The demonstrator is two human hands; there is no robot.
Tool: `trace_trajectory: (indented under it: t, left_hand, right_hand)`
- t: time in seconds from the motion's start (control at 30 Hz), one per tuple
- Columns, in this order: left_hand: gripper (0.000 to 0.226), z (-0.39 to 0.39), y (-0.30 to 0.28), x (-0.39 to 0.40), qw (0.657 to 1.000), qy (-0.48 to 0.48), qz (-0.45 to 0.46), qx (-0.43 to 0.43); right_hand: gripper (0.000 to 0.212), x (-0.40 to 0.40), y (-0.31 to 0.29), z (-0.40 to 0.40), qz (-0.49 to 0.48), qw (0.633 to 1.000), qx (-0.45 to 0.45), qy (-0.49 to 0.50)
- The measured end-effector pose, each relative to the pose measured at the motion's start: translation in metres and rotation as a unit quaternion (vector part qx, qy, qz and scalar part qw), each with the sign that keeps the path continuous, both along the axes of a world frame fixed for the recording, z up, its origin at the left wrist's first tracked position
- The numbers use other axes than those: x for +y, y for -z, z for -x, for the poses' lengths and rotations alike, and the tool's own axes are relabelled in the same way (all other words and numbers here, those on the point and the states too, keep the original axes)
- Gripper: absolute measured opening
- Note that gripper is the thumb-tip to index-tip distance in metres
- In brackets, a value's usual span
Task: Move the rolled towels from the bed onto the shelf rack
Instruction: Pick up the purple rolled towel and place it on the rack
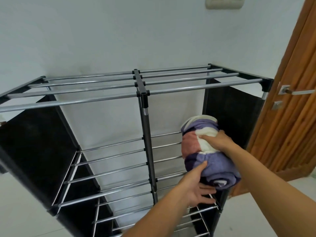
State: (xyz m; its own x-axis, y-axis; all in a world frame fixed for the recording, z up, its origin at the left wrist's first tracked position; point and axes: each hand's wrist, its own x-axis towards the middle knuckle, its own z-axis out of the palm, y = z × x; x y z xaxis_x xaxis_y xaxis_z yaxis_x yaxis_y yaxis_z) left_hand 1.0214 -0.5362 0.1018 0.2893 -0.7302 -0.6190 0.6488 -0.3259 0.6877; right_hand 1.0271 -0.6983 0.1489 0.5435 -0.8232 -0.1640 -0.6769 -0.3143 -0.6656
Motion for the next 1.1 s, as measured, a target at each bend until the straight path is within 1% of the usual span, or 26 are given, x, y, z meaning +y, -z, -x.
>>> trace_trajectory:
  t: [0.1, 0.23, 0.37, 0.5, 0.57, 0.63, 0.67, 0.73, 0.8, 0.87, 0.93, 1.0, 1.1]
  left_hand:
    - [0.063, -0.001, -0.002, -0.008, 0.999, -0.03, 0.032, 0.015]
    - [0.05, 0.003, -0.006, -0.017, 0.997, -0.041, 0.065, 0.012]
    - [0.05, 0.0, -0.009, -0.026, 0.994, -0.06, 0.089, -0.001]
    - [0.048, -0.002, -0.003, -0.027, 0.995, -0.039, 0.09, -0.025]
    - [0.036, 0.005, 0.005, -0.024, 0.994, -0.032, 0.093, -0.04]
    - [0.022, 0.011, 0.017, -0.018, 0.993, -0.038, 0.098, -0.051]
    - [0.019, 0.014, 0.025, -0.016, 0.993, -0.035, 0.097, -0.05]
    - [0.018, 0.022, 0.041, -0.012, 0.997, -0.01, 0.069, -0.036]
    - [0.021, 0.035, 0.062, -0.012, 0.999, 0.042, 0.007, -0.02]
    - [0.02, 0.056, 0.083, -0.017, 0.992, 0.112, -0.044, -0.024]
    - [0.018, 0.086, 0.1, -0.027, 0.98, 0.184, -0.068, -0.033]
    - [0.018, 0.126, 0.108, -0.04, 0.965, 0.248, -0.074, -0.04]
    - [0.016, 0.194, 0.107, -0.055, 0.932, 0.35, -0.067, -0.064]
  right_hand:
    - [0.085, -0.008, -0.004, 0.003, 0.0, 1.0, -0.012, -0.015]
    - [0.068, -0.013, -0.02, 0.003, 0.034, 0.997, -0.037, -0.06]
    - [0.057, -0.009, -0.03, 0.004, 0.079, 0.992, -0.059, -0.076]
    - [0.055, 0.004, -0.014, 0.019, 0.126, 0.988, -0.045, -0.083]
    - [0.05, 0.011, -0.007, 0.039, 0.136, 0.984, -0.091, -0.077]
    - [0.04, 0.02, -0.001, 0.068, 0.129, 0.978, -0.149, -0.067]
    - [0.034, 0.023, 0.006, 0.086, 0.12, 0.976, -0.176, -0.052]
    - [0.022, 0.028, 0.031, 0.124, 0.086, 0.974, -0.21, 0.018]
    - [0.018, 0.037, 0.074, 0.166, 0.029, 0.975, -0.196, 0.104]
    - [0.02, 0.052, 0.122, 0.215, -0.05, 0.969, -0.162, 0.18]
    - [0.025, 0.071, 0.16, 0.273, -0.112, 0.949, -0.142, 0.26]
    - [0.024, 0.093, 0.178, 0.334, -0.138, 0.919, -0.136, 0.343]
    - [0.018, 0.132, 0.18, 0.424, -0.146, 0.854, -0.156, 0.475]
